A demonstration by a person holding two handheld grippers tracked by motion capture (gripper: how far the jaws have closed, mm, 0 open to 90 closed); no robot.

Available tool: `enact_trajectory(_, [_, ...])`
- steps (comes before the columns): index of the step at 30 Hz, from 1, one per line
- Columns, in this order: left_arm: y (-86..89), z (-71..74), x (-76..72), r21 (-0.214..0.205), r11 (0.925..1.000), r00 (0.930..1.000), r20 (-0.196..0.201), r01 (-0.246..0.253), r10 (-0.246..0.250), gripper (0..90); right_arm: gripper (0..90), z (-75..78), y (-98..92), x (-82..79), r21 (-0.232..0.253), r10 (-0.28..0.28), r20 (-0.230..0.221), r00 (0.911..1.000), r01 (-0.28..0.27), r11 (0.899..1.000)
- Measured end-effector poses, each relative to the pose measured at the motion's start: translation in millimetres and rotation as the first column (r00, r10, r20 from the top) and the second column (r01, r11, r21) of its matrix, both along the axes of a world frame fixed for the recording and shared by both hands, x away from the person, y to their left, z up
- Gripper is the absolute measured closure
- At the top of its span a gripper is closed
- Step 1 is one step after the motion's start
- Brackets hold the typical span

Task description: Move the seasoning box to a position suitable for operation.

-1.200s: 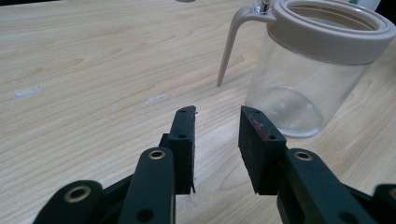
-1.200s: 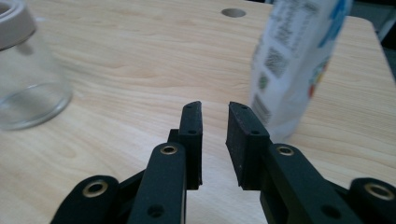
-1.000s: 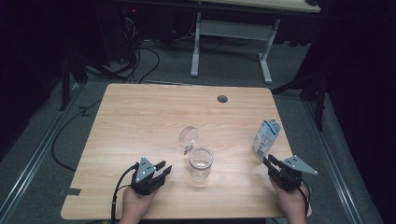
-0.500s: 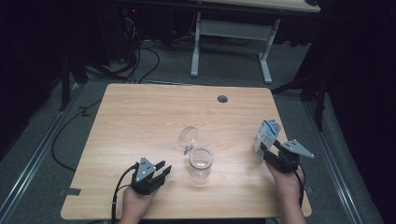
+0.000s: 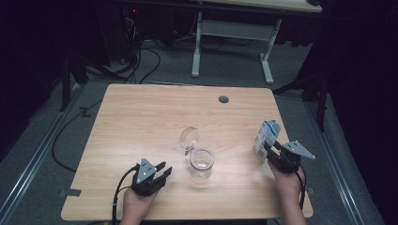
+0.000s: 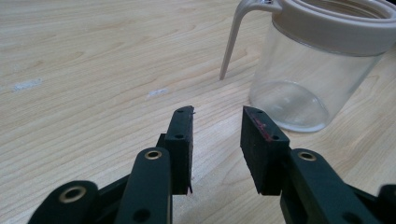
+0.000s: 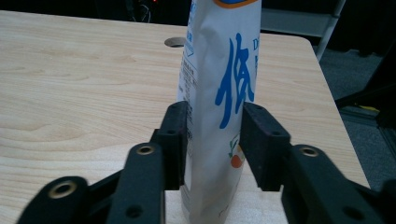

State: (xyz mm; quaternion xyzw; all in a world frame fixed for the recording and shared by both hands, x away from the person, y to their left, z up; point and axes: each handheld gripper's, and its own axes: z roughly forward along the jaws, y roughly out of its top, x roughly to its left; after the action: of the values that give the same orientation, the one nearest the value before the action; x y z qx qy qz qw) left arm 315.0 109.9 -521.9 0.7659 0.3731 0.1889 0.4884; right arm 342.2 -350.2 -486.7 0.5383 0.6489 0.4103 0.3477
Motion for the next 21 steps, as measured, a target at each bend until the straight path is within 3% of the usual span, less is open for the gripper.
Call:
enact_trajectory(11, [1.0, -1.5, 0.4, -0.002, 1.0, 1.0, -0.003, -0.003, 0.003, 63.8, 83.7, -1.6, -0.2, -0.7, -0.013, 0.014, 0.01, 0.9999, -0.013, 1.0])
enact_trajectory(21, [0.3, -1.6, -0.1, -0.006, 0.9999, 0.9999, -0.004, 0.013, -0.013, 61.5, 89.4, -1.0, -0.1, -3.3, -0.031, 0.043, 0.017, 0.9989, -0.043, 0.999])
